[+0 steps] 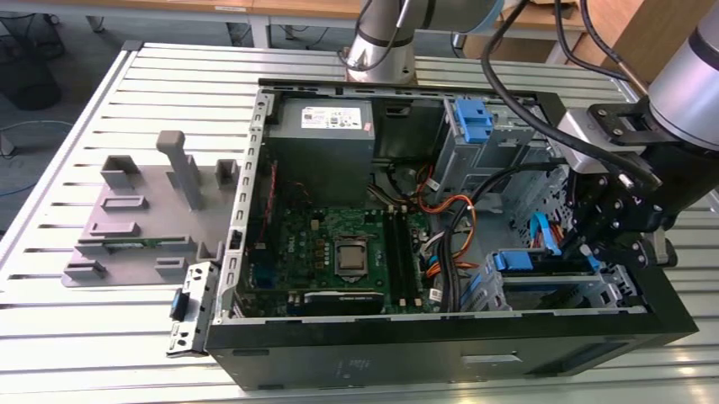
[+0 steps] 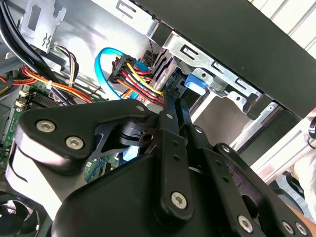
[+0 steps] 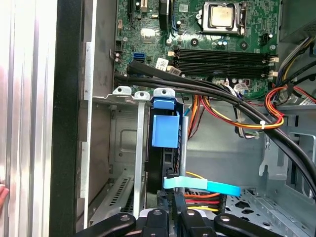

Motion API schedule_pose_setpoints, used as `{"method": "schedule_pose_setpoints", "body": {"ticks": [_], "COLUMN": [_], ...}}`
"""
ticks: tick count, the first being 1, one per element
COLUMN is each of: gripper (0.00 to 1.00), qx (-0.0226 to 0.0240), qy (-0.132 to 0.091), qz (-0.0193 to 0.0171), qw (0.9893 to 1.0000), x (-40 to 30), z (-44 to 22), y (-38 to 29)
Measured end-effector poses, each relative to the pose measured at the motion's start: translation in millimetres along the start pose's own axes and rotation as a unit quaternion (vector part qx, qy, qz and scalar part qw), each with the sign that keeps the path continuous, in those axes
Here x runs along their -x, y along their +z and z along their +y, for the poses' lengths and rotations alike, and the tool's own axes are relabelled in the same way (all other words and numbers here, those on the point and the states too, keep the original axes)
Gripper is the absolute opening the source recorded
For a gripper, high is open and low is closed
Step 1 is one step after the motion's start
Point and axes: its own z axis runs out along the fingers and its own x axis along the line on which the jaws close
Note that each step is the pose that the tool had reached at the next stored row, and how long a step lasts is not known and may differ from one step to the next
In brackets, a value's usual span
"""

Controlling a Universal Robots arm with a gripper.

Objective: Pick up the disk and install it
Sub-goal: 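Insert the second disk wire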

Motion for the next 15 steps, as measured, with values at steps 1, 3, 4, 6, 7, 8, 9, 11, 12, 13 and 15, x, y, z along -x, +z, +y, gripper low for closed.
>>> {"method": "schedule_pose_setpoints", "body": {"ticks": [1,3,4,6,7,8,9,11,12,13,15], "gripper": [0.16,0.16,0.16,0.16,0.16,0.16,0.16,0.16,0.16,0.16,0.17], "qx": [0.0000,0.0000,0.0000,0.0000,0.0000,0.0000,0.0000,0.0000,0.0000,0.0000,0.0000], "qy": [0.000,0.000,0.000,0.000,0.000,0.000,0.000,0.000,0.000,0.000,0.000], "qz": [-0.0002,0.0001,0.0002,0.0002,0.0000,0.0000,0.0000,0.0000,-0.0001,-0.0002,-0.0004], "qw": [1.0000,1.0000,1.0000,1.0000,1.0000,1.0000,1.0000,1.0000,1.0000,1.0000,1.0000], "x": [0.0,0.0,0.0,0.0,0.0,0.0,0.0,0.0,0.0,0.1,0.1], "z": [0.0,0.0,0.0,0.1,0.1,0.1,0.1,0.1,0.1,0.1,0.1], "y": [0.5,1.6,1.7,1.8,1.9,2.0,2.0,2.0,2.0,2.2,2.4]}}
